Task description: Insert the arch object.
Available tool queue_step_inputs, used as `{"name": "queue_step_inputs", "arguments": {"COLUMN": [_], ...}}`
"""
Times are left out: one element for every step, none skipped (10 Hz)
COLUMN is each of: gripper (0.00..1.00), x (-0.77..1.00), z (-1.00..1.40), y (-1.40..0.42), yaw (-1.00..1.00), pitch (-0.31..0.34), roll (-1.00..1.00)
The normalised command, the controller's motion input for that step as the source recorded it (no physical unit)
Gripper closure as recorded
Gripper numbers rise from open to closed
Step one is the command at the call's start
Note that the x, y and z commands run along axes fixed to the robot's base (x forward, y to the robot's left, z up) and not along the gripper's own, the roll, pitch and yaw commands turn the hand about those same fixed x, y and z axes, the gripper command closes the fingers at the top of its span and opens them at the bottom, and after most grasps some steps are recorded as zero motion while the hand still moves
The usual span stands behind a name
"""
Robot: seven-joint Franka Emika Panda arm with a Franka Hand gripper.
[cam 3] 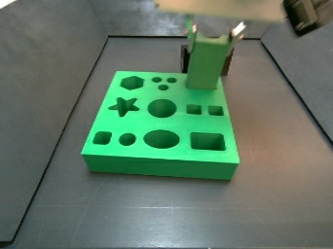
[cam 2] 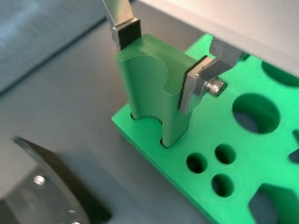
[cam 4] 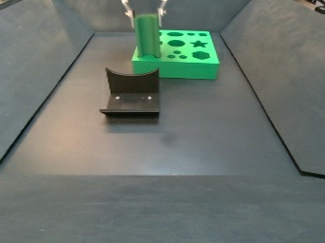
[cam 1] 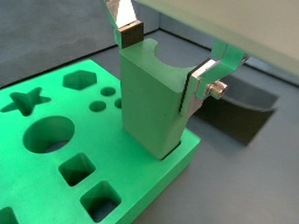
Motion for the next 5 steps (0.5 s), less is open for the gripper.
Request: {"name": "queue_step_inputs", "arguments": {"gripper": [1.0,1.0,1.0,1.0,1.0], "x": [0.0,0.07,0.1,0.07,0.0], "z": [-0.8,-1.0,-0.79,-0.02,0.0], "y": [0.0,0.0,0.0,0.08,0.0], "yaw": [-0.03,-0.05,-0.08,0.0,0.0], "pitch": [0.083,0.07,0.044,0.04,0.0], "roll": [-0.08,-0.02,-0.14,-0.1,0.0]}}
